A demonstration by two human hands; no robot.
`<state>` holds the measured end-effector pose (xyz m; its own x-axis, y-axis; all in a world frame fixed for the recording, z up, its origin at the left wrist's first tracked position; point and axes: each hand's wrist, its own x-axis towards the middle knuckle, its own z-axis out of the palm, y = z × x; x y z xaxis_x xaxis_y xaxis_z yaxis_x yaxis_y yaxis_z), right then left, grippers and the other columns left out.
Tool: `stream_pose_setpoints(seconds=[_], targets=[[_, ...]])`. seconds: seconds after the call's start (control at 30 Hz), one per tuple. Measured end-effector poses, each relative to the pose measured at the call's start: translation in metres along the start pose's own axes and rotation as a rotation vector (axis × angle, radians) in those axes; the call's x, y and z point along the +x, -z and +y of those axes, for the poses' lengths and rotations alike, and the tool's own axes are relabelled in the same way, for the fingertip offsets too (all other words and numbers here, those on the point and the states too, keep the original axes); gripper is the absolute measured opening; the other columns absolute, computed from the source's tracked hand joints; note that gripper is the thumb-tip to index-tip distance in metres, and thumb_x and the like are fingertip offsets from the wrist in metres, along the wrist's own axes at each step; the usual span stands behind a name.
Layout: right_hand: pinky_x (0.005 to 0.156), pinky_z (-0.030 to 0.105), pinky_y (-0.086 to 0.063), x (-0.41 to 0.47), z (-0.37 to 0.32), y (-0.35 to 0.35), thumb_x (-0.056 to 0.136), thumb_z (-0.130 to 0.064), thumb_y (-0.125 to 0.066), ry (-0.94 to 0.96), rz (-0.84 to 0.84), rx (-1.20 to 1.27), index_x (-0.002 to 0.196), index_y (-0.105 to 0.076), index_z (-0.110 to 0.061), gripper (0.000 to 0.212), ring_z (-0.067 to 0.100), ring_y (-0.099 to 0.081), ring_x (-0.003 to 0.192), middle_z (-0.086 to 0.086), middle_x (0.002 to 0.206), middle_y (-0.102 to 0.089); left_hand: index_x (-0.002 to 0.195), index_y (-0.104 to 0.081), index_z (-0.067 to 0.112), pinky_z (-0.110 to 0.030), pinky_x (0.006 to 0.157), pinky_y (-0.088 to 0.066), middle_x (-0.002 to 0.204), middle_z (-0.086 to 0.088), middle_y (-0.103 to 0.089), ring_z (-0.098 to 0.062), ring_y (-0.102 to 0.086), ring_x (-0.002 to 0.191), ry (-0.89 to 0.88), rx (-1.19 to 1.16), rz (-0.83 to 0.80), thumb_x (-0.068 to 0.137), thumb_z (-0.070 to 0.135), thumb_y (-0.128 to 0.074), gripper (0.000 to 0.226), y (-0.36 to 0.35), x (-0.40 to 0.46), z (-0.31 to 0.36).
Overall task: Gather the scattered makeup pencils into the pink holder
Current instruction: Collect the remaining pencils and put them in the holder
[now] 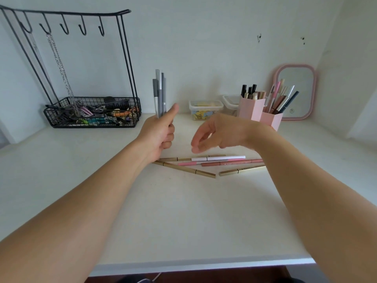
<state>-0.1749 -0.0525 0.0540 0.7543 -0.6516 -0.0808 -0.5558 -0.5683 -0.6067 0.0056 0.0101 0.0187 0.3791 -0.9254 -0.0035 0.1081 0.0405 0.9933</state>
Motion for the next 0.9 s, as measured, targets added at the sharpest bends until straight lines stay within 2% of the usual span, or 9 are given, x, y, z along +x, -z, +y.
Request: stream_pose_setpoints(seconds=[0.1,0.2,0.33,0.5,0.6,0.67,0.77,0.83,0.9], targets=[[0.084,0.022,-0.045,0.001,-0.002,-0.006,0.076,-0.036,-0.084,0.013,-0.130,-0.198,0.103,-0.077,-0.027,0.029,0.007,-0.063,0.088,-0.005,0.103,-0.074,0.065,-0.034,0.026,-0.021,0.035,-0.014,0.053,0.007,-0.024,-0.011,-0.018,0.045,0.028,-0.011,0.049,0.094,0.049,-0.063,0.047,0.005,0.004,-0.001],[0.079,0.023,-0.045,0.004,0.000,-0.009,0.075,-0.033,-0.085,-0.001,-0.101,-0.221,0.102,-0.077,-0.024,0.030,0.009,-0.060,0.081,-0.001,0.101,-0.073,0.065,-0.033,0.026,-0.020,0.037,-0.014,0.053,0.007,-0.024,-0.011,-0.020,0.045,0.018,0.023,0.042,0.096,0.046,-0.061,0.047,0.004,0.006,-0.003],[0.080,0.025,-0.044,0.006,0.006,-0.007,0.076,-0.038,-0.083,-0.040,-0.065,-0.253,0.094,-0.076,-0.024,0.025,0.005,-0.061,0.084,-0.014,0.089,-0.069,0.064,-0.034,0.025,-0.021,0.038,-0.015,0.048,0.009,-0.027,-0.011,-0.022,0.044,-0.001,0.089,0.017,0.096,0.045,-0.061,0.046,0.001,0.006,-0.009],[0.093,0.029,-0.046,0.011,0.011,-0.003,0.079,-0.039,-0.081,-0.043,0.022,-0.257,0.102,-0.076,-0.022,0.029,0.011,-0.063,0.101,-0.011,0.103,-0.071,0.064,-0.034,0.024,-0.021,0.039,-0.019,0.049,0.008,-0.030,-0.011,-0.026,0.045,-0.011,0.090,0.017,0.096,0.049,-0.059,0.048,0.000,0.006,-0.010],[0.088,0.025,-0.047,0.011,0.014,0.000,0.079,-0.037,-0.082,-0.029,0.083,-0.195,0.102,-0.077,-0.017,0.031,0.008,-0.063,0.093,-0.013,0.097,-0.071,0.066,-0.040,0.023,-0.020,0.039,-0.022,0.051,0.008,-0.035,-0.010,-0.031,0.046,-0.005,0.080,0.034,0.096,0.051,-0.059,0.045,0.001,0.006,-0.011],[0.074,0.020,-0.047,0.011,0.015,0.003,0.081,-0.032,-0.081,0.005,0.169,-0.113,0.096,-0.078,-0.007,0.029,0.007,-0.061,0.076,-0.010,0.084,-0.070,0.069,-0.044,0.022,-0.020,0.038,-0.022,0.050,0.009,-0.035,-0.010,-0.029,0.045,-0.004,0.070,0.036,0.096,0.051,-0.060,0.043,0.001,0.006,-0.011],[0.053,0.021,-0.032,0.011,0.011,0.005,0.086,-0.025,-0.076,0.151,0.372,-0.024,0.081,-0.069,0.008,0.034,0.009,-0.040,0.057,0.004,0.063,-0.049,0.071,-0.046,0.022,-0.020,0.037,-0.018,0.051,0.009,-0.029,-0.010,-0.023,0.046,-0.007,0.039,-0.003,0.092,0.055,-0.063,0.043,-0.001,0.004,-0.009],[0.051,0.018,-0.029,0.011,0.006,0.004,0.091,-0.023,-0.072,0.254,0.507,0.063,0.079,-0.067,0.006,0.032,0.005,-0.033,0.050,0.002,0.058,-0.044,0.072,-0.047,0.023,-0.021,0.038,-0.016,0.054,0.008,-0.025,-0.010,-0.020,0.046,-0.009,0.014,-0.055,0.086,0.061,-0.067,0.045,-0.004,0.001,-0.006],[0.053,0.019,-0.036,0.010,0.001,0.005,0.094,-0.021,-0.067,0.314,0.603,0.207,0.086,-0.070,0.005,0.027,0.007,-0.040,0.050,-0.001,0.058,-0.050,0.075,-0.049,0.022,-0.020,0.038,-0.016,0.058,0.007,-0.022,-0.010,-0.019,0.048,-0.013,0.006,-0.126,0.077,0.066,-0.069,0.048,-0.008,-0.003,-0.004]])
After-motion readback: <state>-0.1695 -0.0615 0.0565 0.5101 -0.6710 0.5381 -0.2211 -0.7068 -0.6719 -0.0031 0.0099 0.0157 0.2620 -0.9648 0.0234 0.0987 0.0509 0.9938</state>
